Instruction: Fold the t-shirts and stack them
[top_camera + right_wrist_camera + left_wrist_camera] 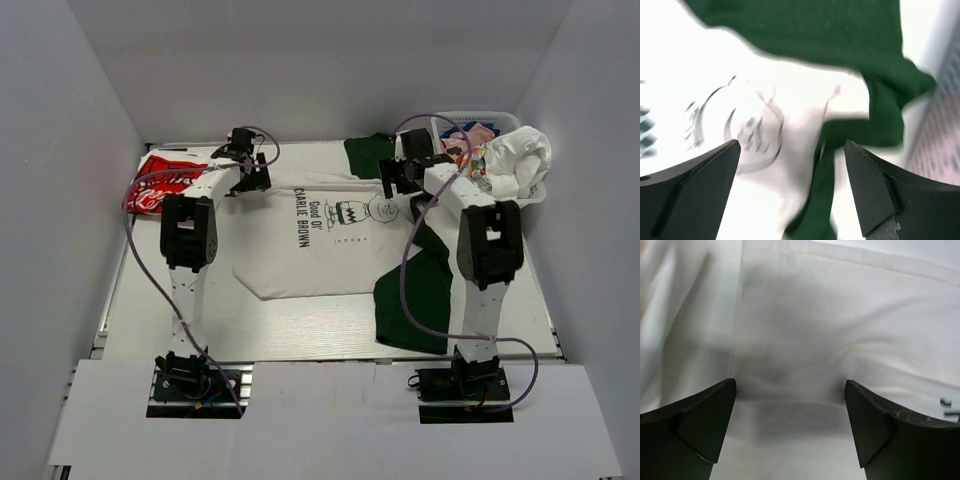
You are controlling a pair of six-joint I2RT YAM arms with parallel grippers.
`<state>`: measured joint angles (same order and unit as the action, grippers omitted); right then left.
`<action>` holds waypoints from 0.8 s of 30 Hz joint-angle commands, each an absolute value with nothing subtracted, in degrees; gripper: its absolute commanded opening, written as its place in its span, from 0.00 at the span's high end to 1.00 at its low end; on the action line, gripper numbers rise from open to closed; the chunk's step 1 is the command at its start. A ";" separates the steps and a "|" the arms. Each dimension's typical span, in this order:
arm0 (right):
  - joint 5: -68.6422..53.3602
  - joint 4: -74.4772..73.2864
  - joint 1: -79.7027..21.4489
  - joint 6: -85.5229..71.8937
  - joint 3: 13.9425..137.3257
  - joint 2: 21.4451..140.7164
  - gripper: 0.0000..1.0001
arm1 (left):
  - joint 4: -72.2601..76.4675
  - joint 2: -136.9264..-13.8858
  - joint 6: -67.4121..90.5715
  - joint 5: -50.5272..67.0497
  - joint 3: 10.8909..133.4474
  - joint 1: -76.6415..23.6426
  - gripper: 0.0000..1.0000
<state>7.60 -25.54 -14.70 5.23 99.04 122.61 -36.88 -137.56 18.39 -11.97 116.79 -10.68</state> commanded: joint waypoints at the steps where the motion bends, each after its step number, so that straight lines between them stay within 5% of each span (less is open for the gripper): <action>1: 9.31 -22.59 -16.43 1.06 91.97 108.84 0.10 | -37.09 -123.51 20.47 -12.46 107.19 -11.77 0.00; 9: 19.41 -20.22 -18.46 -5.54 69.88 97.47 0.10 | -33.60 -102.33 27.94 -6.79 78.80 -15.90 0.00; 14: 27.86 -24.07 -17.76 -8.87 67.95 99.49 0.10 | -31.90 -100.55 30.06 -5.36 71.11 -19.24 0.00; 24: 24.17 -24.08 -5.90 -15.20 59.51 98.35 0.10 | -31.11 -102.30 31.37 -8.61 62.49 -20.39 0.00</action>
